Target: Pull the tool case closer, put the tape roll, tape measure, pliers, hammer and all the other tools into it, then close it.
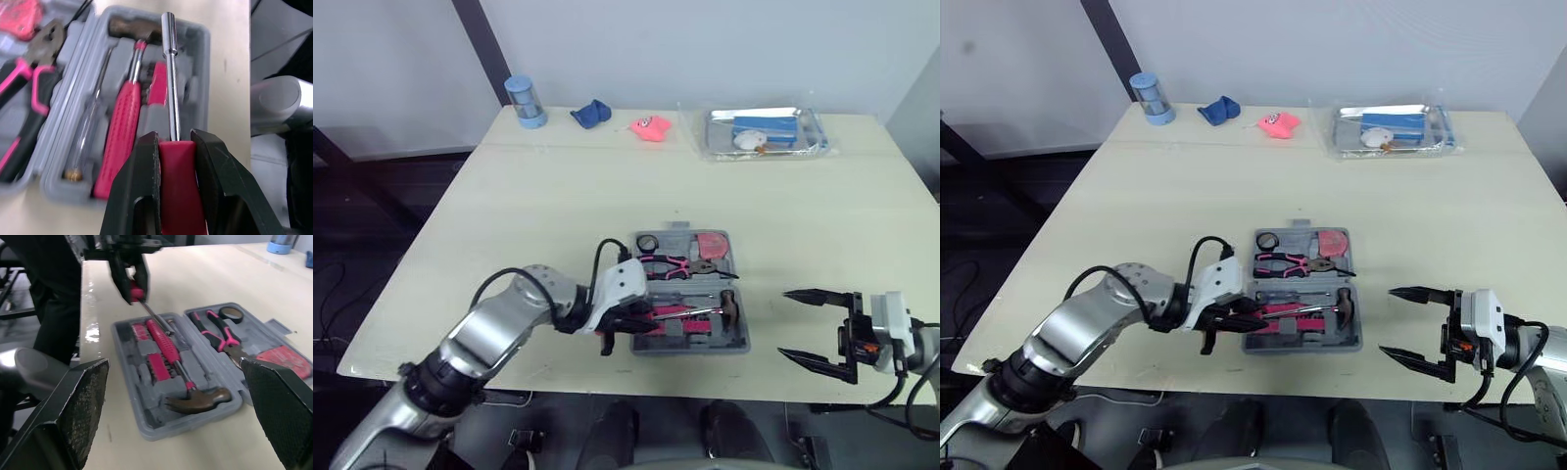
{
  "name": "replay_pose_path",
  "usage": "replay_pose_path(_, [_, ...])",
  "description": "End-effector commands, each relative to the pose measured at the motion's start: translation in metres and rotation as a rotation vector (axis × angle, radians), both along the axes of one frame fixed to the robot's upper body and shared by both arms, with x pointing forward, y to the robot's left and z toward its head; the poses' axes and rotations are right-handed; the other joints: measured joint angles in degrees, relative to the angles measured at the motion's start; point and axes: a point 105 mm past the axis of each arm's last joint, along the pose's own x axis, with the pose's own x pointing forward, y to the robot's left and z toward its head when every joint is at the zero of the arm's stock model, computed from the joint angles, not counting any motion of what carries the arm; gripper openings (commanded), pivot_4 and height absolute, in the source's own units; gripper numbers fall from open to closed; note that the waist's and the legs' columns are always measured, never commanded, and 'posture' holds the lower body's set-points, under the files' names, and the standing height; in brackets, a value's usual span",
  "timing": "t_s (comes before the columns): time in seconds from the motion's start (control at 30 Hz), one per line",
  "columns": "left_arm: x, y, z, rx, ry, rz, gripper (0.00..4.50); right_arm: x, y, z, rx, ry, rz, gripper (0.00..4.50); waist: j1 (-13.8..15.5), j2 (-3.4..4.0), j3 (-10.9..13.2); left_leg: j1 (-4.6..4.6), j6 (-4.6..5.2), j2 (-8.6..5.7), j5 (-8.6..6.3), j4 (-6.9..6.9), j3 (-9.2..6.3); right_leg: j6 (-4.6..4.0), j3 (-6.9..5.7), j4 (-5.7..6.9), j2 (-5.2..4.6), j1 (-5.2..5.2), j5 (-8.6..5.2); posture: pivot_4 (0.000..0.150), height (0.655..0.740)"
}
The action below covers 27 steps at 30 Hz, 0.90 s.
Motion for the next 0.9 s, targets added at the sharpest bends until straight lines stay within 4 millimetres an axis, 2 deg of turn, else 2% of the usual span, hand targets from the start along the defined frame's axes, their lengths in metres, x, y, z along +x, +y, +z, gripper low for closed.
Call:
replay_pose_path(0.03, [-0.003,-0.007,-0.003,0.042,0.009,-0.056,0.53,0.000,0.002,0.011,0.000,-0.049,0.014,4.50,-0.30,0.00,0.00,0.00,0.00,0.00,0.00,-0.01,0.00,0.00,0.01,0.00,0.00,-0.01,0.00,0.150,0.7400])
replay_pose_path(0.37, [0.001,-0.030,-0.007,0.119,0.059,-0.053,0.53,0.002,0.007,0.011,0.009,-0.054,0.007,4.50,-0.62,-0.02,0.02,0.00,0.00,0.00,0.00,0.01,-0.01,0.01,0.00,0.03,0.01,0.00,0.00,0.150,0.7400])
replay_pose_path(0.9, [-0.001,-0.038,-0.028,0.173,0.117,-0.015,0.53,-0.004,0.004,0.012,-0.013,-0.035,0.000,4.50,-0.63,-0.03,0.02,0.00,0.00,0.00,0.01,0.03,-0.02,0.01,0.00,0.05,0.01,-0.01,0.00,0.150,0.7400])
